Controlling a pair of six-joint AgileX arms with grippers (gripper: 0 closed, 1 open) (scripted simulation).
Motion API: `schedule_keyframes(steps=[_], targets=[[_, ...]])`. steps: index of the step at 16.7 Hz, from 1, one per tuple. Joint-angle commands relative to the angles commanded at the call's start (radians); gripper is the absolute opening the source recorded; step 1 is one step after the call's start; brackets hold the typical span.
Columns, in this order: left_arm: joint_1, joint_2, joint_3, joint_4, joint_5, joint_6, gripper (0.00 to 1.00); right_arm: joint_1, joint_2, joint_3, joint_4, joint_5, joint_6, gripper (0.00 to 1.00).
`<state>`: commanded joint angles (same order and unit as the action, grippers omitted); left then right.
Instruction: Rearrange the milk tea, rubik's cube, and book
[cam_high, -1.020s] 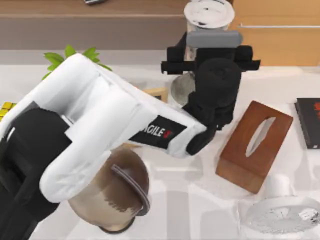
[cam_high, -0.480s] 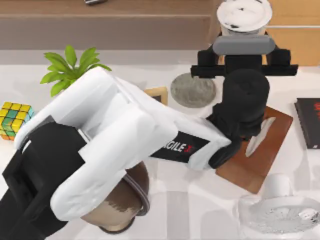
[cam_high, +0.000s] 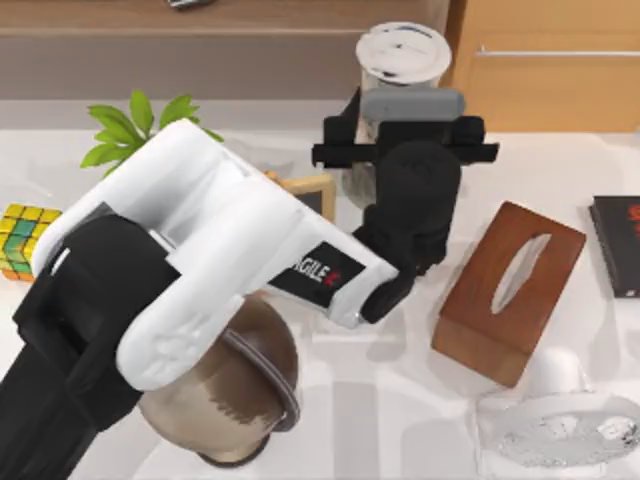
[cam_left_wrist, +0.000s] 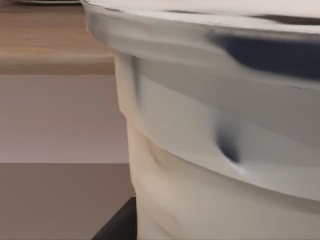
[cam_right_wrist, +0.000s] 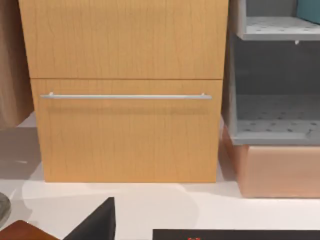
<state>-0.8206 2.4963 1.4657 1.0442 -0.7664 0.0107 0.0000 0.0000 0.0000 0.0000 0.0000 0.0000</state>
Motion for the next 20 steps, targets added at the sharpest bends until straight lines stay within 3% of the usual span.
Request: schedule_keyframes(steps=[1,14,20], targets=[[0.0,0.0,0.0,0.0,0.0,0.0,0.0,0.0,0.0,0.0,0.0,0.0,0.0,1.0],[0.0,0.0,0.0,0.0,0.0,0.0,0.98,0.0,0.0,0.0,0.0,0.0,0.0,1.0],[0.0,0.0,0.0,0.0,0.0,0.0,1.0,0.0,0.0,0.0,0.0,0.0,0.0,1.0]])
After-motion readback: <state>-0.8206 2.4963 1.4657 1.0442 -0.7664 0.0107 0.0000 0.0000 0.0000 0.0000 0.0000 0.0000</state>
